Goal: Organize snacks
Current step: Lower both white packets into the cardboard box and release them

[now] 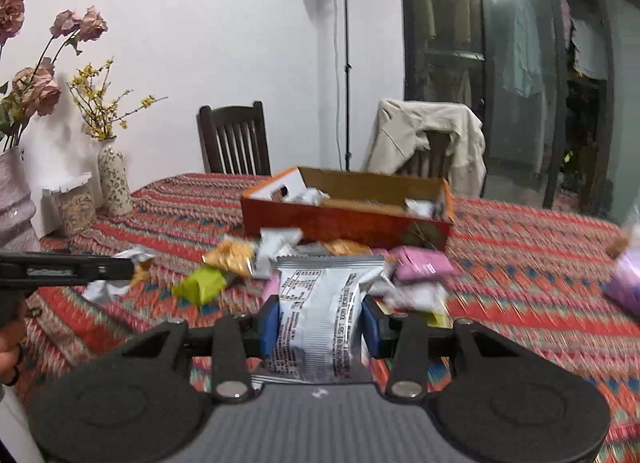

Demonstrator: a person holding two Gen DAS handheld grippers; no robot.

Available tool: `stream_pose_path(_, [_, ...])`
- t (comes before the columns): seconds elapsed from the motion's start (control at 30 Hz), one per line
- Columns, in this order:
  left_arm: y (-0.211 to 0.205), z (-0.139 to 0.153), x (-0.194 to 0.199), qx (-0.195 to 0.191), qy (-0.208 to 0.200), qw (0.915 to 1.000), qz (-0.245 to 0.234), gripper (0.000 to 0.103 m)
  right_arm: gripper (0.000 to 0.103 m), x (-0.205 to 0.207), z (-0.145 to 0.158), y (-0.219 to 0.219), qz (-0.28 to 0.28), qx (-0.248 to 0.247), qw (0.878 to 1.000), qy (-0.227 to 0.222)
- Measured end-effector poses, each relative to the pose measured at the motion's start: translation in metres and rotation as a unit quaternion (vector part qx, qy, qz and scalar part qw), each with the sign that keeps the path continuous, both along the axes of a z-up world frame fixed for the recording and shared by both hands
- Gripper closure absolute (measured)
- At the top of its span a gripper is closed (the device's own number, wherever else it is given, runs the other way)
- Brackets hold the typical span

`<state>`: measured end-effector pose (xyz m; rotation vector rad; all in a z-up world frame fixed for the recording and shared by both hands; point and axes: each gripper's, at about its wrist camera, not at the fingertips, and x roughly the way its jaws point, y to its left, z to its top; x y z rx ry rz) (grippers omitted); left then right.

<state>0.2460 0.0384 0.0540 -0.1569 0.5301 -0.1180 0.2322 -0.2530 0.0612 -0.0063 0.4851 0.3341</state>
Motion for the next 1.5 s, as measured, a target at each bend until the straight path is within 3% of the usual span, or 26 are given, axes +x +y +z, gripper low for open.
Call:
stream_pose_path(0.4, [-0.051, 0.015, -0.002, 0.042, -0.010, 0.9990, -0.008, 0.063, 0.062, -0.032, -0.017, -0.056, -0.018, 0.043, 0.999, -0.007])
stream_pose_path(0.6, [-0.055, 0.020, 0.019, 0.047, -0.016, 0.9987, -0.011, 0.062, 0.062, -0.016, -0.020, -0.062, -0.018, 0.046, 0.999, -0.008])
stream_pose_path(0.77, [-0.052, 0.039, 0.069, 0.029, -0.036, 0.9981, -0.040, 0.062, 0.062, 0.022, -0.005, -0.067, -0.004, 0.054, 0.998, -0.021])
stream_pose_path(0.97, [-0.062, 0.048, 0.189, 0.038, -0.008, 0.9972, -0.064, 0.062, 0.062, 0.098, 0.029, -0.058, 0.026, 0.054, 0.997, -0.055])
stream_pose_path(1.13, [-0.072, 0.052, 0.295, 0.039, 0.030, 0.9965, -0.068, 0.062, 0.062, 0.192, 0.046, -0.042, 0.046, 0.068, 0.996, -0.043])
stream_pose_path(1.3, [-0.087, 0.039, 0.388, 0.091, 0.050, 0.9940, -0.035, 0.062, 0.062, 0.303, 0.046, -0.021, 0.036, 0.072, 0.997, 0.007])
stream_pose_path(1.37, [-0.091, 0.027, 0.427, 0.093, 0.077, 0.9921, -0.031, 0.062, 0.062, 0.353, 0.040, -0.015, 0.028, 0.083, 0.995, 0.046])
stream_pose_path(1.43, [-0.091, 0.013, 0.460, 0.073, 0.116, 0.9899, -0.036, 0.061, 0.062, 0.401, 0.029, -0.003, 0.011, 0.053, 0.995, 0.078])
stream_pose_path(1.5, [-0.092, -0.004, 0.486, 0.076, 0.142, 0.9868, -0.016, 0.061, 0.061, 0.444, 0.012, 0.007, -0.002, 0.032, 0.992, 0.121])
